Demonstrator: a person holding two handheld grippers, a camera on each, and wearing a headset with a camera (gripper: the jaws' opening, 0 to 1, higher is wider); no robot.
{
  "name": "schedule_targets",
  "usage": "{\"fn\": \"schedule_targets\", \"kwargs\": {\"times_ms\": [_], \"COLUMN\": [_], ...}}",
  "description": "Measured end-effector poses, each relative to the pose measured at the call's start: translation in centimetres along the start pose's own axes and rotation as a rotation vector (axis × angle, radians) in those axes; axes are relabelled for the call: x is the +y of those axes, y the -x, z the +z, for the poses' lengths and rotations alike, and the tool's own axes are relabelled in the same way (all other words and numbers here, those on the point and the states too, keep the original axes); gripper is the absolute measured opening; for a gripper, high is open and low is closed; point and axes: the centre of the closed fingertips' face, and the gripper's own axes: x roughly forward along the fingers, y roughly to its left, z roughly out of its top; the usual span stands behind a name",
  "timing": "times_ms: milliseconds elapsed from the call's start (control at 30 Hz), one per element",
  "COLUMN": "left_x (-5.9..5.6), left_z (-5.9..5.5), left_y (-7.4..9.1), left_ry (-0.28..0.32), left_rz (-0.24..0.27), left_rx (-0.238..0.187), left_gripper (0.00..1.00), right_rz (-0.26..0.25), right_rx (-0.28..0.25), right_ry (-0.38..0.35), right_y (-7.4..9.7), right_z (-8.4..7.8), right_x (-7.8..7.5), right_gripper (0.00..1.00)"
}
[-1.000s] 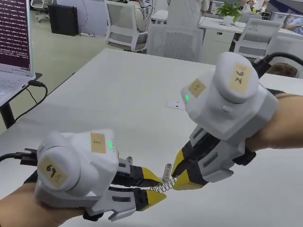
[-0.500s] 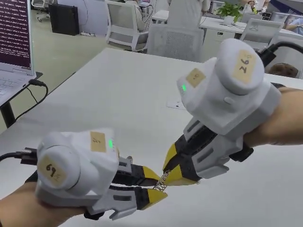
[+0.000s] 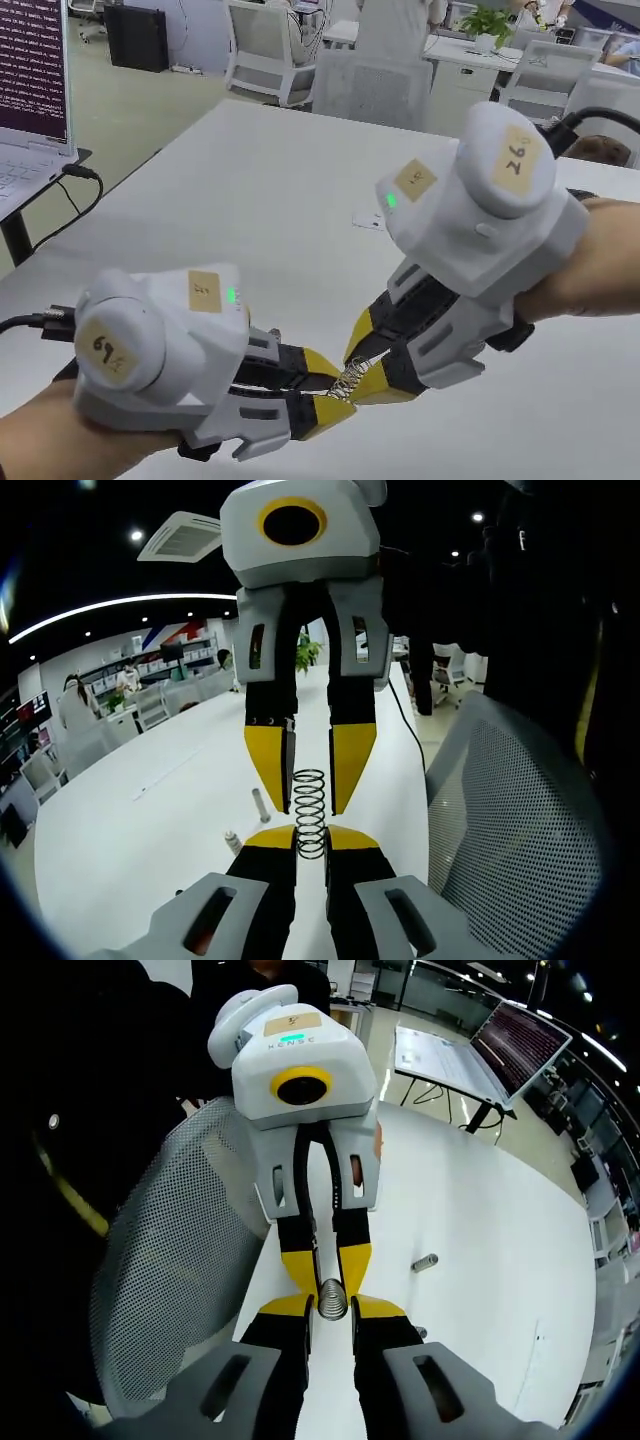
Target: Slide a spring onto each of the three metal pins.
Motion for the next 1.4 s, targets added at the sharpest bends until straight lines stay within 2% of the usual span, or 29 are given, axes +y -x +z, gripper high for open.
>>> {"fn": "schedule_targets", "kwargs": {"times_ms": [333,767,833,900,1100,1400], "left_x": [0.0,0.2,0.1,0.2,0.3,0.7], "left_z": [0.5,0.6,0.5,0.3,0.2,-0.5], "left_y": [0.0,0.0,0.0,-0.1,0.2,1.2], "left_ry": [0.002,0.005,0.006,0.018,0.039,0.078], "left_rz": [0.0,0.008,0.005,0.009,0.009,0.027], "left_rx": [-0.015,-0.024,-0.02,-0.013,-0.016,-0.011], "left_gripper": [0.02,0.03,0.04,0.1,0.12,0.19], "right_rz": [0.004,0.0,0.001,0.01,0.002,-0.047], "right_rx": [0.0,0.017,0.022,0.022,0.052,0.074], "right_ry": [-0.002,-0.02,-0.019,-0.023,-0.025,-0.057], "right_y": [-0.2,-0.1,-0.1,-0.2,0.0,1.4], "right_z": [0.1,0.2,0.1,0.2,-0.8,-2.6], "right_x": [0.1,-0.2,-0.2,-0.1,-0.3,-1.4], "right_gripper": [0.09,0.08,0.08,0.08,0.08,0.08]}}
